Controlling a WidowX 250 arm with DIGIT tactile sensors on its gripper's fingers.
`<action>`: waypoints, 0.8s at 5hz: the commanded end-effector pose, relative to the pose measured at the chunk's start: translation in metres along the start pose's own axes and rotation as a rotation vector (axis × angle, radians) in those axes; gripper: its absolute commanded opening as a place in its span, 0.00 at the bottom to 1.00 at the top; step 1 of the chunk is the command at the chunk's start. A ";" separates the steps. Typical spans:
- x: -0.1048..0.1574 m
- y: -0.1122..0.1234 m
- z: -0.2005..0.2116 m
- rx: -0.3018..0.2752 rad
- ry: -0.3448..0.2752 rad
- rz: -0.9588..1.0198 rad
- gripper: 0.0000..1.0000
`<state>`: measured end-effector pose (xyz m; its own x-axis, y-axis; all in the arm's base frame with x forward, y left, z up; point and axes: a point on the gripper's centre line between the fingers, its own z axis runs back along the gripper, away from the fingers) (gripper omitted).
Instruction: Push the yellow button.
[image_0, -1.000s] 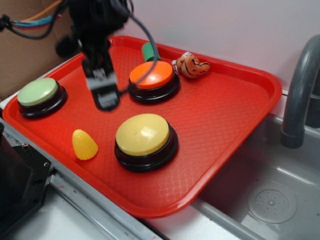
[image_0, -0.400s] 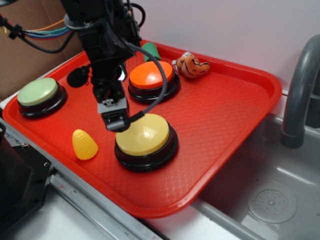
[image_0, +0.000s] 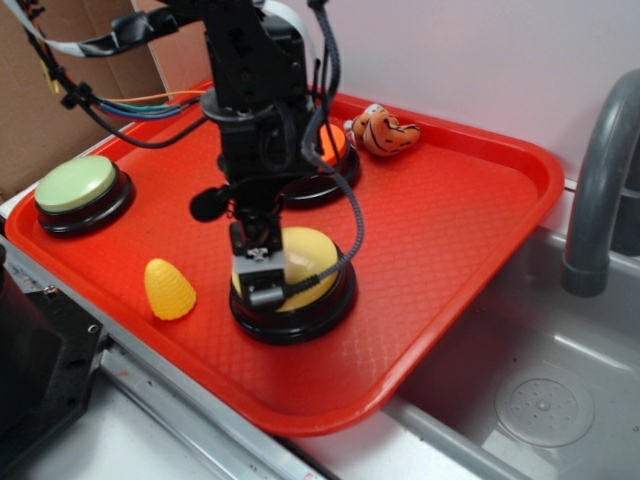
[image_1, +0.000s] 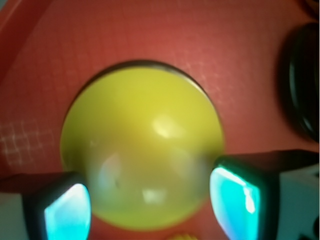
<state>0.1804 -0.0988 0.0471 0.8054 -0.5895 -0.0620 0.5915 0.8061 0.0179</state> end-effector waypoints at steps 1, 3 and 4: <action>0.011 -0.005 0.013 0.075 -0.039 -0.048 1.00; -0.013 -0.004 0.064 0.133 -0.152 0.008 1.00; -0.020 0.000 0.071 0.084 -0.126 0.041 1.00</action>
<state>0.1630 -0.0859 0.1071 0.8307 -0.5564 0.0173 0.5522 0.8276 0.1014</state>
